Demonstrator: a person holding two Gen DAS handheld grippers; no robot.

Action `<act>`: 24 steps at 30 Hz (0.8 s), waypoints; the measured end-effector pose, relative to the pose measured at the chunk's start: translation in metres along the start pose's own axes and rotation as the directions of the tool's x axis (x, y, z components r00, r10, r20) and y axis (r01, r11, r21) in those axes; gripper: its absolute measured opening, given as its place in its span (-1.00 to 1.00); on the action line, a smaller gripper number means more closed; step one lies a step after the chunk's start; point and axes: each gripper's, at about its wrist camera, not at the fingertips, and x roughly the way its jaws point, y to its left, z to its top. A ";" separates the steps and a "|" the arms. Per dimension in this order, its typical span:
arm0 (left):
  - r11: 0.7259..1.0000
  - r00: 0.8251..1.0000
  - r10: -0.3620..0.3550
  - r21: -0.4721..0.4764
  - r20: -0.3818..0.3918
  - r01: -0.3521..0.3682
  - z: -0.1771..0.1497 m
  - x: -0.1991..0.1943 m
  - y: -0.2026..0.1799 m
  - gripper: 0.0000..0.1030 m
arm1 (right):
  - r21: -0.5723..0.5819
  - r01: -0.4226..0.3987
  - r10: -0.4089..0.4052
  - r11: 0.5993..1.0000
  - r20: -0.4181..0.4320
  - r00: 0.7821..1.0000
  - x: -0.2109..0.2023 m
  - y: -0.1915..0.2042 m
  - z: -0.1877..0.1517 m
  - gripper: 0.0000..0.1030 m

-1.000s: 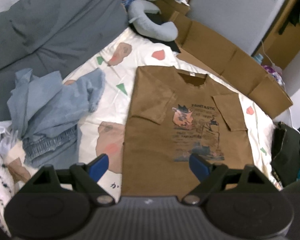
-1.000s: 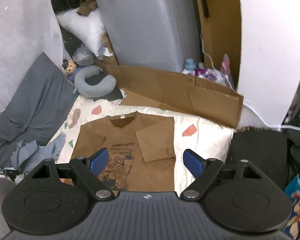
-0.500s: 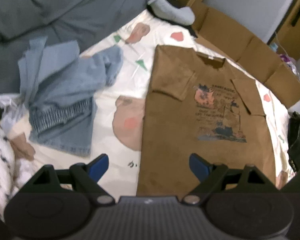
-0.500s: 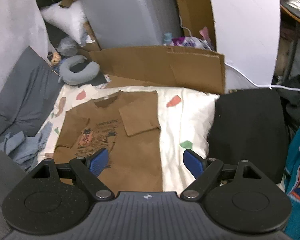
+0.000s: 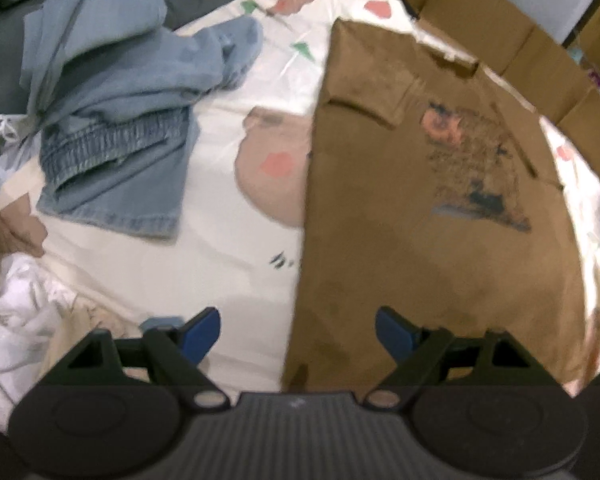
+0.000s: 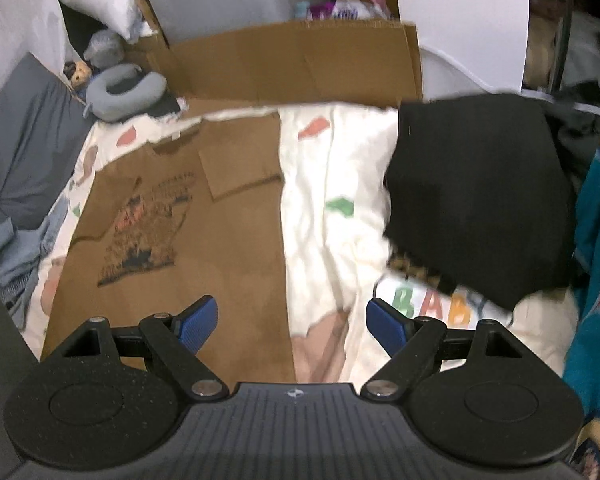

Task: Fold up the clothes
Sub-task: 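Lift both open grippers away and move toward the shirt hem, then grasp the brown shirt hem with the right gripper while the left gripper approaches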

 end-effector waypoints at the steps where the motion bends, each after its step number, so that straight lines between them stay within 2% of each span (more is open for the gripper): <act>1: 1.000 1.000 0.000 -0.012 -0.009 0.000 -0.003 0.003 0.003 0.66 | 0.007 0.000 0.000 1.000 -0.018 1.000 0.006 -0.002 -0.007 0.64; 3: 0.999 1.000 -0.002 -0.037 -0.030 0.001 -0.009 0.009 0.009 0.65 | 0.018 0.002 -0.001 1.000 -0.057 0.998 0.018 -0.005 -0.021 0.53; 4: 0.999 0.999 -0.001 -0.041 -0.043 0.000 -0.012 0.012 0.010 0.62 | 0.019 0.005 -0.004 1.000 -0.081 0.997 0.025 -0.006 -0.026 0.36; 7: 0.999 0.997 0.007 -0.041 -0.080 -0.010 -0.018 0.021 0.014 0.52 | 0.013 0.010 -0.008 1.000 -0.137 0.990 0.045 -0.006 -0.039 0.06; 11: 0.999 0.994 0.012 -0.049 -0.111 -0.017 -0.024 0.031 0.017 0.44 | -0.003 0.000 0.000 1.000 -0.199 0.980 0.069 0.000 -0.053 -0.16; 16: 0.998 0.992 0.007 -0.066 -0.130 -0.016 -0.033 0.037 0.018 0.43 | -0.051 0.008 -0.021 0.999 -0.268 0.963 0.096 0.009 -0.062 -0.64; 24: 0.997 0.988 0.012 -0.072 -0.155 -0.024 -0.043 0.041 0.019 0.43 | -0.063 -0.008 -0.014 0.998 -0.332 0.943 0.131 0.008 -0.067 -0.66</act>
